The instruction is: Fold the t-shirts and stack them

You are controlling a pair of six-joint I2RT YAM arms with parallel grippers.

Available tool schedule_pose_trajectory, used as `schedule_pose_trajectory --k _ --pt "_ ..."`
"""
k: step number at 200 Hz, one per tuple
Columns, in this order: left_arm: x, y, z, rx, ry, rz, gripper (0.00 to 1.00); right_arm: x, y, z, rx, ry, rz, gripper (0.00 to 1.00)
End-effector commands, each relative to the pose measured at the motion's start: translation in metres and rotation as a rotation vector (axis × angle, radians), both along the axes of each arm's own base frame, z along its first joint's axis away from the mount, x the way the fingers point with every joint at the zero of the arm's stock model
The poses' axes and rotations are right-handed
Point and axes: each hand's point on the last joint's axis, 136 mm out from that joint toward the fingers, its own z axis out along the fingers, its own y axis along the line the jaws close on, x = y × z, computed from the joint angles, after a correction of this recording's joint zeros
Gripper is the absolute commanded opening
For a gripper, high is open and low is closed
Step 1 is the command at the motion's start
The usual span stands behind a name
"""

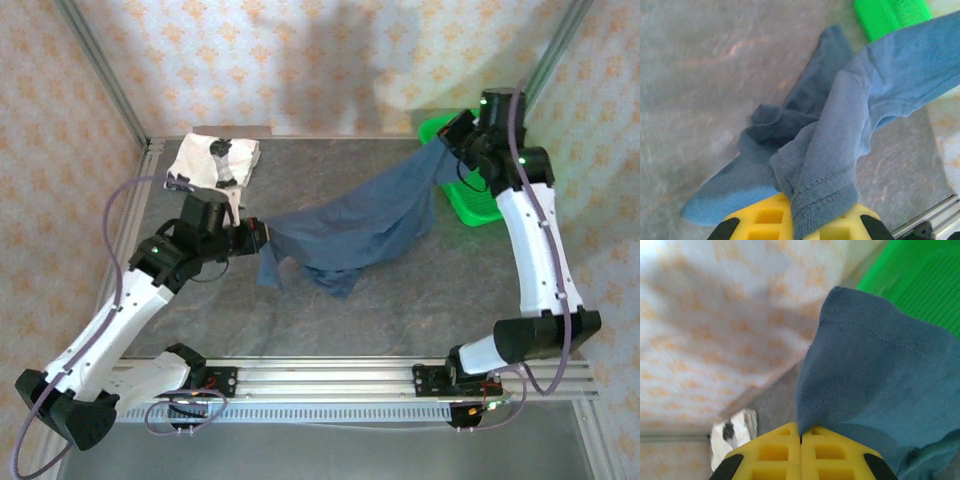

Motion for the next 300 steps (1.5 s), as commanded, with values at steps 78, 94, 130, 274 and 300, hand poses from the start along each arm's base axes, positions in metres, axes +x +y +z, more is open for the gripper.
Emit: schedule_pose_trajectory --k 78,94,130,274,300 --pt "-0.003 0.044 -0.03 -0.152 0.042 0.226 0.0 0.052 0.125 -0.055 -0.186 0.131 0.218 0.0" --pt "0.0 0.039 0.013 -0.178 -0.049 0.182 0.0 0.053 0.116 -0.022 -0.192 0.041 0.181 0.0" --pt "0.002 0.006 0.108 -0.268 -0.249 0.052 0.0 0.036 0.063 0.061 -0.168 -0.117 0.084 0.0" --pt "-0.03 -0.111 0.264 -0.337 -0.5 -0.262 0.0 0.004 -0.053 0.164 -0.008 -0.333 -0.117 0.0" --pt "-0.013 -0.086 0.208 -0.262 -0.419 -0.144 0.0 0.029 -0.007 0.126 -0.029 -0.233 0.006 0.0"
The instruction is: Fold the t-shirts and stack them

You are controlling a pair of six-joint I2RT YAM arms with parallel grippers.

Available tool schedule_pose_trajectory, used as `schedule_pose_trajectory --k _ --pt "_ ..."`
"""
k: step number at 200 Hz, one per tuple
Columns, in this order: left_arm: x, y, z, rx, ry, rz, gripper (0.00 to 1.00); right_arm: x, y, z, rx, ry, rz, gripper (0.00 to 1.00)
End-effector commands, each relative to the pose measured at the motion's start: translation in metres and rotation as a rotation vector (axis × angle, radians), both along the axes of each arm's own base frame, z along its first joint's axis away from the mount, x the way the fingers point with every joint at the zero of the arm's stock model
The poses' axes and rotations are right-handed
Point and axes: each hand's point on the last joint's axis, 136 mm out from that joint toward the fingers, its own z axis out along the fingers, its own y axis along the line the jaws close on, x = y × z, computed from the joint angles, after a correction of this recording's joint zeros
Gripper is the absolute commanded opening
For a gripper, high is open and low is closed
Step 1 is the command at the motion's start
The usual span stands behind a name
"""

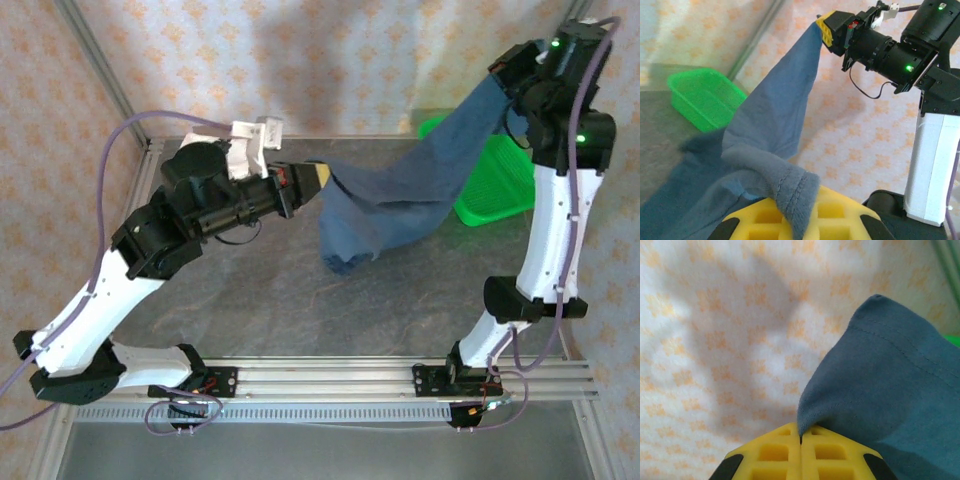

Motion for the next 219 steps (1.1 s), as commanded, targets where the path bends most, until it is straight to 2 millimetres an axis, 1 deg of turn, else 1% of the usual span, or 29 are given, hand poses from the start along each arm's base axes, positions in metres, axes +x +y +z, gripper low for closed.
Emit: schedule_pose_trajectory --k 1,14,25,38,49,64,73,83,103,114,132,155,169,188,219 --pt "0.018 0.03 -0.046 0.072 0.062 0.154 0.0 0.026 0.047 -0.037 -0.005 0.097 0.135 0.0" --pt "0.028 0.05 -0.079 0.087 0.121 0.233 0.0 0.037 0.072 -0.056 -0.045 0.143 0.175 0.0" --pt "0.034 0.07 -0.102 0.073 0.164 0.304 0.0 0.047 0.094 -0.072 -0.081 0.172 0.209 0.0" --pt "0.037 0.094 -0.123 0.065 0.194 0.384 0.0 0.059 0.123 -0.091 -0.106 0.203 0.254 0.0" --pt "0.038 0.112 -0.135 0.062 0.209 0.438 0.0 0.07 0.144 -0.107 -0.126 0.223 0.282 0.0" --pt "0.037 0.131 -0.148 0.075 0.234 0.491 0.0 0.084 0.166 -0.123 -0.144 0.235 0.301 0.0" --pt "0.035 0.139 -0.152 0.079 0.244 0.504 0.0 0.09 0.178 -0.127 -0.145 0.228 0.311 0.0" --pt "0.032 0.142 -0.151 0.07 0.244 0.499 0.0 0.094 0.19 -0.128 -0.137 0.214 0.321 0.0" --pt "0.023 0.141 -0.137 0.044 0.206 0.459 0.0 0.098 0.203 -0.115 -0.119 0.154 0.331 0.0" --pt "0.016 0.138 -0.123 0.022 0.174 0.424 0.0 0.098 0.206 -0.105 -0.087 0.122 0.337 0.0" --pt "0.004 0.131 -0.094 -0.02 0.125 0.353 0.0 0.093 0.204 -0.085 -0.068 0.075 0.335 0.0" --pt "-0.011 0.122 -0.056 -0.082 0.064 0.261 0.0 0.078 0.191 -0.061 -0.055 0.034 0.324 0.0" --pt "-0.018 0.12 -0.035 -0.114 0.029 0.231 0.0 0.066 0.18 -0.045 -0.049 0.011 0.311 0.0" --pt "-0.024 0.116 -0.009 -0.168 -0.019 0.192 0.0 0.05 0.157 -0.025 -0.056 -0.022 0.265 0.0" --pt "-0.026 0.097 0.026 -0.232 -0.085 0.102 0.0 0.021 0.1 0.012 -0.071 -0.092 0.135 0.0"
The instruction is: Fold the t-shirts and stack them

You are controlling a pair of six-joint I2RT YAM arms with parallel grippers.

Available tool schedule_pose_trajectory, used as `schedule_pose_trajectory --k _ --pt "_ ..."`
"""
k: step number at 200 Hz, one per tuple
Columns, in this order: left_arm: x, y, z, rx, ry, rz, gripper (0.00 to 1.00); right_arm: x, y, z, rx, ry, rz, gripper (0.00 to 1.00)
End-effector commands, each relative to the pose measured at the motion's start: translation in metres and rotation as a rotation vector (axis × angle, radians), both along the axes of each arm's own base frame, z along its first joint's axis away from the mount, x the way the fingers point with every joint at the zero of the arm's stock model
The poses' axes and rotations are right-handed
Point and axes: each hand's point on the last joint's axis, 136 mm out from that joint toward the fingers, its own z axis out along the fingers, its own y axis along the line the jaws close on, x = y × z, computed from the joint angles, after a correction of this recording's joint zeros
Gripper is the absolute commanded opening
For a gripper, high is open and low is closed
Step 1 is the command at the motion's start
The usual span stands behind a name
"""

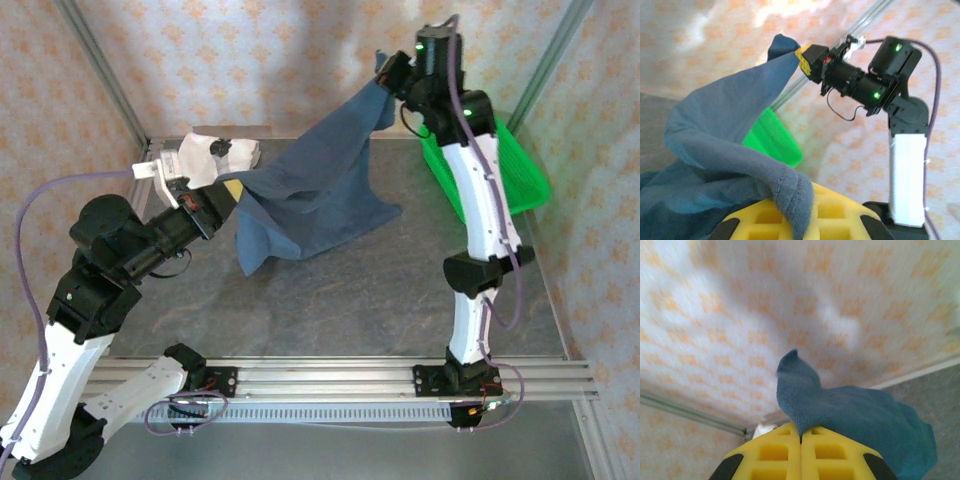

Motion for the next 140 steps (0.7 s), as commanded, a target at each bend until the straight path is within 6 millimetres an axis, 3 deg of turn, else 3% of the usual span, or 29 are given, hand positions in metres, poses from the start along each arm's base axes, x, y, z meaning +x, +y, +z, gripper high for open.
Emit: schedule_pose_trajectory --k 1,46,80,110,140 --pt "-0.008 -0.021 0.042 -0.07 -0.113 -0.108 0.0 -0.038 -0.059 0.062 0.013 -0.145 -0.139 0.0" --pt "-0.024 -0.091 0.082 0.033 -0.245 -0.301 0.0 -0.095 -0.139 0.119 0.066 -0.306 -0.308 0.0" --pt "-0.033 -0.117 0.114 0.033 -0.328 -0.365 0.0 -0.123 -0.163 0.145 0.072 -0.384 -0.352 0.0" --pt "-0.031 -0.122 0.118 0.015 -0.327 -0.367 0.0 -0.11 -0.155 0.138 0.087 -0.358 -0.307 0.0" --pt "-0.002 -0.101 0.076 0.106 -0.238 -0.178 0.0 -0.066 -0.129 0.1 0.123 -0.242 -0.207 0.0"
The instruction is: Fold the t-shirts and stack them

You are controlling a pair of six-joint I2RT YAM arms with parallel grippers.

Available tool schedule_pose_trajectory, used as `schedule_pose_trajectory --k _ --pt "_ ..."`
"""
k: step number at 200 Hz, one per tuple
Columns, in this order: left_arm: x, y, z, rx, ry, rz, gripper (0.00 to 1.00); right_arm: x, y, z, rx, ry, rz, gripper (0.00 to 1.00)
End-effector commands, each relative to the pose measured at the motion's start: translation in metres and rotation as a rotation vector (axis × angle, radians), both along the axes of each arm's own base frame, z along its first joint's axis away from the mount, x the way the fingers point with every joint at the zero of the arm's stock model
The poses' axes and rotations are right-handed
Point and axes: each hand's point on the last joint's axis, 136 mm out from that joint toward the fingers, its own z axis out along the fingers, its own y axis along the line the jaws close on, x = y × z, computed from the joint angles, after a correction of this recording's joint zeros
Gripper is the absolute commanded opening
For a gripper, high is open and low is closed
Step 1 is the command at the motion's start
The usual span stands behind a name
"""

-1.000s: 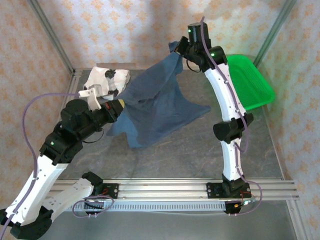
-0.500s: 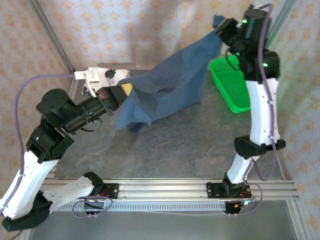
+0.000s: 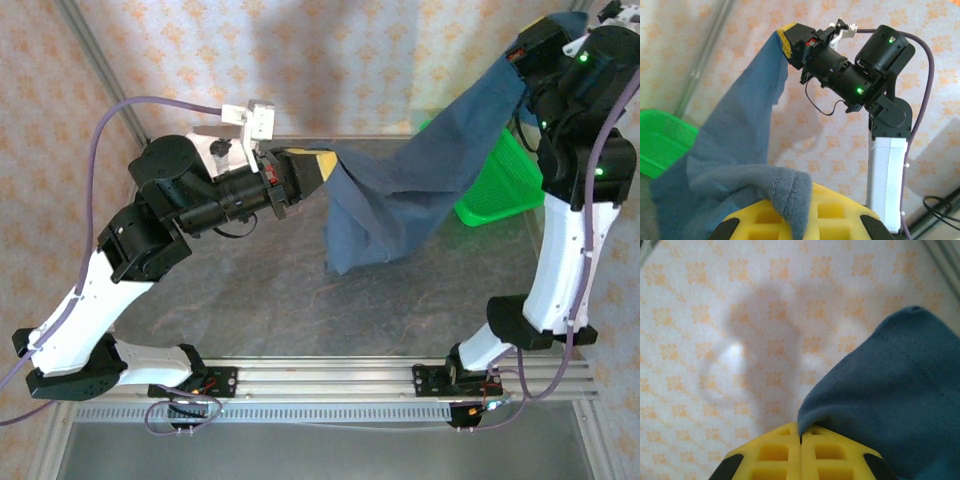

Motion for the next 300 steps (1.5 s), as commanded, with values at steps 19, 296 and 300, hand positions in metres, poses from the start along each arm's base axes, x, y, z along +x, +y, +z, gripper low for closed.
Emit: schedule_pose_trajectory --k 19,296,300 --pt "0.038 0.046 -0.05 0.079 0.064 0.281 0.0 0.073 0.057 -0.065 0.007 0.166 0.178 0.0" --pt "0.033 0.318 -0.454 0.319 1.062 1.371 0.78 -0.006 0.204 -0.365 -0.133 0.823 0.632 0.76" --pt "0.032 0.319 -0.454 0.324 1.076 1.374 0.8 -0.015 0.2 -0.37 -0.125 0.831 0.631 0.76"
